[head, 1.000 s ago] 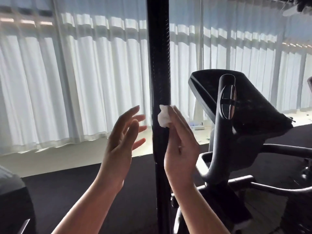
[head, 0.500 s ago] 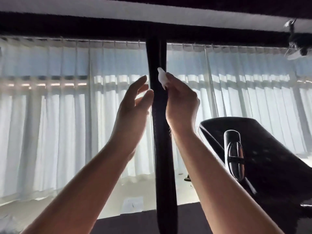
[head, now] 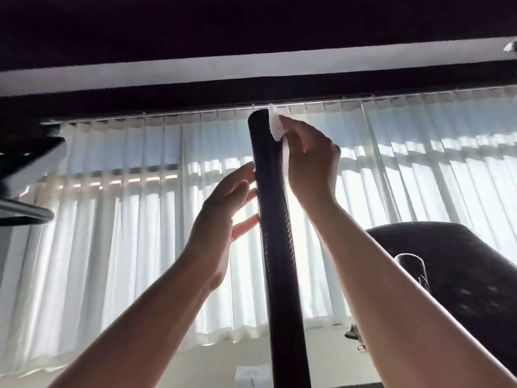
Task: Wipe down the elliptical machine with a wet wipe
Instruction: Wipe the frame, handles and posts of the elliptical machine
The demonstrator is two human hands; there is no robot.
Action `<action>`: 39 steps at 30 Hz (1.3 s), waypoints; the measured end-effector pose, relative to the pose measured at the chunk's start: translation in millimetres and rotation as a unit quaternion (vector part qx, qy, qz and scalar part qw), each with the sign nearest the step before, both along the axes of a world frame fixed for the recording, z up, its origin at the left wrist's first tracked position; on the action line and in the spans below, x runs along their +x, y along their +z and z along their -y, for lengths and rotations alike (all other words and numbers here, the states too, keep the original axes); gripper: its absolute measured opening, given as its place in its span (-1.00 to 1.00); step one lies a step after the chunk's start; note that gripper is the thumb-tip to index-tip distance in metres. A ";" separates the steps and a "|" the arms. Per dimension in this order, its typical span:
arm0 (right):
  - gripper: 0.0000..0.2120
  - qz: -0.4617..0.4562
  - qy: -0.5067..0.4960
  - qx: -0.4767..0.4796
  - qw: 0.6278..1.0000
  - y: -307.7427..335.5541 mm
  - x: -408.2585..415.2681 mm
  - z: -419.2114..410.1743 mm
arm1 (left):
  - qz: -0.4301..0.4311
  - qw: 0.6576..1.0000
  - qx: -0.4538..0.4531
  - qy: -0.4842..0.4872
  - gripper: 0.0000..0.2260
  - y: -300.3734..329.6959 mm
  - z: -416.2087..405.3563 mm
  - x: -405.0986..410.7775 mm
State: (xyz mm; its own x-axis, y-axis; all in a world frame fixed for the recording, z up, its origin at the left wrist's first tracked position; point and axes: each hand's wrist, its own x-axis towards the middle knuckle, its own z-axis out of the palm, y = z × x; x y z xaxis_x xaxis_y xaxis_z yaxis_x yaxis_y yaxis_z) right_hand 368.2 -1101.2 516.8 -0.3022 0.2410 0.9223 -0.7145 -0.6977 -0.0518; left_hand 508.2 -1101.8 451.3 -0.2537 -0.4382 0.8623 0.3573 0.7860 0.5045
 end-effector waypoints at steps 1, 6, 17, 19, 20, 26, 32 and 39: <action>-0.72 -0.002 0.003 0.000 1.000 -10.8 -1.2 -1.3 | 0.000 1.000 0.000 -0.001 -0.75 -1.3 -2.8 -0.7; -0.70 -0.036 -0.050 -0.042 0.997 -0.8 0.4 -9.0 | 0.009 1.000 -0.012 -0.007 -0.67 -6.5 -9.4 1.9; -0.79 0.049 0.081 0.016 0.995 -76.2 5.5 2.6 | 0.011 0.997 -0.018 -0.072 -0.68 -18.6 -16.0 0.5; -0.78 0.055 0.104 0.037 0.992 -108.6 7.5 2.3 | 0.009 0.997 -0.027 -0.073 -0.71 -24.0 -16.3 0.1; -0.77 0.056 0.115 0.050 0.991 -122.0 7.9 1.0 | 0.011 0.997 -0.030 -0.071 -0.72 -29.6 -14.7 1.9; -0.70 0.037 0.051 0.060 0.996 -210.7 16.4 -13.7 | 0.049 0.997 0.006 -0.060 -0.60 -112.0 3.4 15.6; -0.65 -0.004 -0.080 0.080 0.994 -300.4 25.2 -22.7 | 0.071 0.990 0.081 -0.090 -0.40 -196.0 16.5 14.0; -0.67 -0.125 -0.154 0.177 0.964 -361.8 12.7 -40.5 | 0.093 0.974 0.168 -0.120 -0.52 -255.0 21.1 20.5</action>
State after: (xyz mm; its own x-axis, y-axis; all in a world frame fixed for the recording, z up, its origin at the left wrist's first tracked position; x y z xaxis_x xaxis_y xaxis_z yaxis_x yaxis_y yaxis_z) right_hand 380.8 -1060.7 155.0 -0.0245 -0.0602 0.9979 -0.9059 -0.4207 -0.0476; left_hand 528.7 -1122.9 196.3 -0.5213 -0.5965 0.6103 0.3892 0.4702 0.7921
